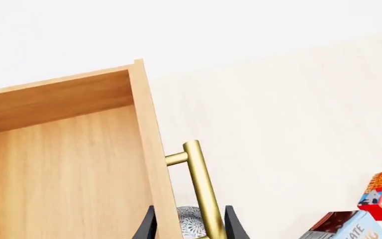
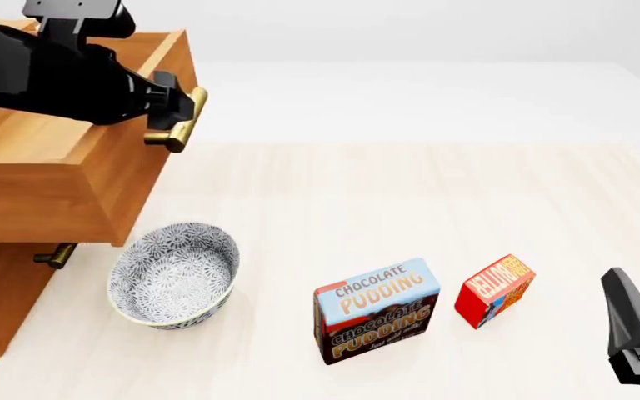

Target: Put the butter at the back in the top drawer of the cabinet and close it.

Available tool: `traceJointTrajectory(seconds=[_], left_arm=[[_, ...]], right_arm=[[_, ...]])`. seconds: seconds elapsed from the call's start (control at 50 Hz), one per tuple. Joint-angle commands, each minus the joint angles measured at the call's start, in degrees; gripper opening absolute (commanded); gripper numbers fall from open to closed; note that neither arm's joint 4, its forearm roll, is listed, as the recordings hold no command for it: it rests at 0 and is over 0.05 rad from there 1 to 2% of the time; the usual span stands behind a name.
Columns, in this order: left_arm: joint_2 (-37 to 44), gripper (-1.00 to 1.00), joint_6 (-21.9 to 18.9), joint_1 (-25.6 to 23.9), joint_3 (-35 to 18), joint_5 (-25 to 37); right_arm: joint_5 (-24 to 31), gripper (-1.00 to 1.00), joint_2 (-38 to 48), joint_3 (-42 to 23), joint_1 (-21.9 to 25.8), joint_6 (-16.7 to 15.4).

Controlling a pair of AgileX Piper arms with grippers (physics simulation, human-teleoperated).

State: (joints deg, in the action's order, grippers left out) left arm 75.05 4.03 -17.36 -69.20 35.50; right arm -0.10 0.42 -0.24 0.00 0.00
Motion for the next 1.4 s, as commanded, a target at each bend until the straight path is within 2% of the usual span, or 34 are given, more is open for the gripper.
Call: traceJointTrajectory(seconds=[0.02,0.44,0.98,1.22,1.4], left_arm=[[3.19,1.00,-0.99,-2.23,0.42,-0.34],[0.02,1.00,-1.94,-1.27,-0.14,2.42],[-8.17,1.00,-4.43,0.29,-3.97,10.49],[-11.20,1.00,-5.02,-0.74,-4.63,12.44],[-14.77,1.00,-5.74,-3.52,-6.01,14.36]], right_arm=[[0.00,1.00,0.00,0.00,0.00,0.00],[0.00,1.00,0.00,0.00,0.00,0.00],[0.00,1.00,0.00,0.00,0.00,0.00],[0.00,1.00,0.00,0.00,0.00,0.00],[0.00,1.00,0.00,0.00,0.00,0.00]])
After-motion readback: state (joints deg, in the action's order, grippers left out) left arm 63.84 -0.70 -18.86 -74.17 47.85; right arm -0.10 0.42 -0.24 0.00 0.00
